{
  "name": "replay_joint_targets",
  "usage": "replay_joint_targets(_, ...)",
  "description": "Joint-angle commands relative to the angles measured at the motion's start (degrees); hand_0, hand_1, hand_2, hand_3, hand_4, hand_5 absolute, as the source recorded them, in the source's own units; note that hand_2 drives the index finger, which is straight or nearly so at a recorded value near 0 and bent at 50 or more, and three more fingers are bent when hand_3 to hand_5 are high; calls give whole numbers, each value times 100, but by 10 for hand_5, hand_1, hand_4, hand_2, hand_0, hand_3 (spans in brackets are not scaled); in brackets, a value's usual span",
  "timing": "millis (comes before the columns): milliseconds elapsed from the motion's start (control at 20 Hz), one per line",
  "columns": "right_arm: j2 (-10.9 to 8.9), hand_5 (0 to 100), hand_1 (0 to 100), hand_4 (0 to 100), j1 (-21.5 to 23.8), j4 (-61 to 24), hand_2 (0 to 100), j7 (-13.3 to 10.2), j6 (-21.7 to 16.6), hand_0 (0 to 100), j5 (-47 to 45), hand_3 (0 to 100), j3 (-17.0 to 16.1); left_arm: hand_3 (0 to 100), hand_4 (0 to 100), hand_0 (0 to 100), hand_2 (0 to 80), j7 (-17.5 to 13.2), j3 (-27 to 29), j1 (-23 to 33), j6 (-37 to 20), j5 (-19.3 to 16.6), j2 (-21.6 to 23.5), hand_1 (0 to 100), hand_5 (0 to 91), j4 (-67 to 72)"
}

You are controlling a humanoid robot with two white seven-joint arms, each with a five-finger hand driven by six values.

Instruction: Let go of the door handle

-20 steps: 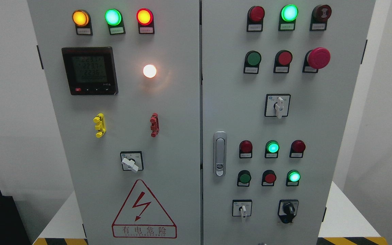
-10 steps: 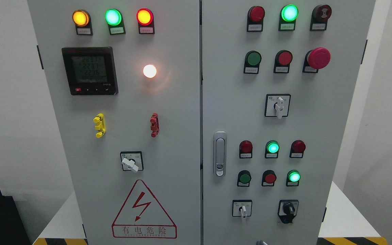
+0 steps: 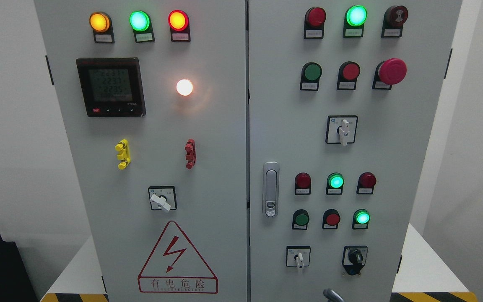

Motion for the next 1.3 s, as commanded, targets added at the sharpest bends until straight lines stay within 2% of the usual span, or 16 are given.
replay_joint_targets(0,-7,608,237,605,-357,167,96,-694,-221,363,2142,661,555,0,0,120,0,2,62,0,6,0,0,389,0,97)
replay_joint_targets(50,10,658,249,643,-383,237,97,-809,-283,361,2624,686,591,0,0,120,0,2,62,0,6,0,0,389,0,97)
replay_joint_targets(150,72,782,291,725,-593,421,0,-1046,-283,326,3731,765,644,0,0,120,0,2,62,0,6,0,0,389,0,97)
replay_joint_targets(200,81,811,297,747,-751,509,0,-1230,-283,319,4206,784,714,0,0,120,0,2,62,0,6,0,0,389,0,97)
replay_joint_targets(250,81,982,324,939,-909,605,0,-1397,-283,287,4594,933,784,0,0,120,0,2,62,0,6,0,0,389,0,97)
replay_joint_targets(300,89,991,340,1000,-1085,702,0,-1451,-283,261,4963,992,863,0,0,120,0,2,62,0,6,0,0,389,0,97)
replay_joint_targets(400,133,997,360,1000,-1383,930,0,-1469,-266,220,5684,1000,977,0,0,120,0,2,62,0,6,0,0,389,0,97)
replay_joint_targets(500,291,999,358,1000,-1656,1107,0,-1434,-248,211,6238,1000,995,0,0,120,0,2,62,0,6,0,0,389,0,97)
replay_joint_targets(650,406,1000,328,1000,-1921,1309,0,-1294,-161,201,7013,1000,1057,0,0,120,0,2,62,0,6,0,0,389,0,97)
replay_joint_targets(700,449,1000,307,1000,-1930,1379,0,-1137,-65,215,7154,1000,1057,0,0,120,0,2,62,0,6,0,0,389,0,97)
replay_joint_targets(800,476,1000,282,1000,-2043,1502,0,-837,173,238,7225,1000,1066,0,0,120,0,2,62,0,6,0,0,389,0,97)
replay_joint_targets(1250,485,1000,242,1000,-2448,1802,0,-388,586,271,7603,1000,1127,0,0,120,0,2,62,0,6,0,0,389,0,97)
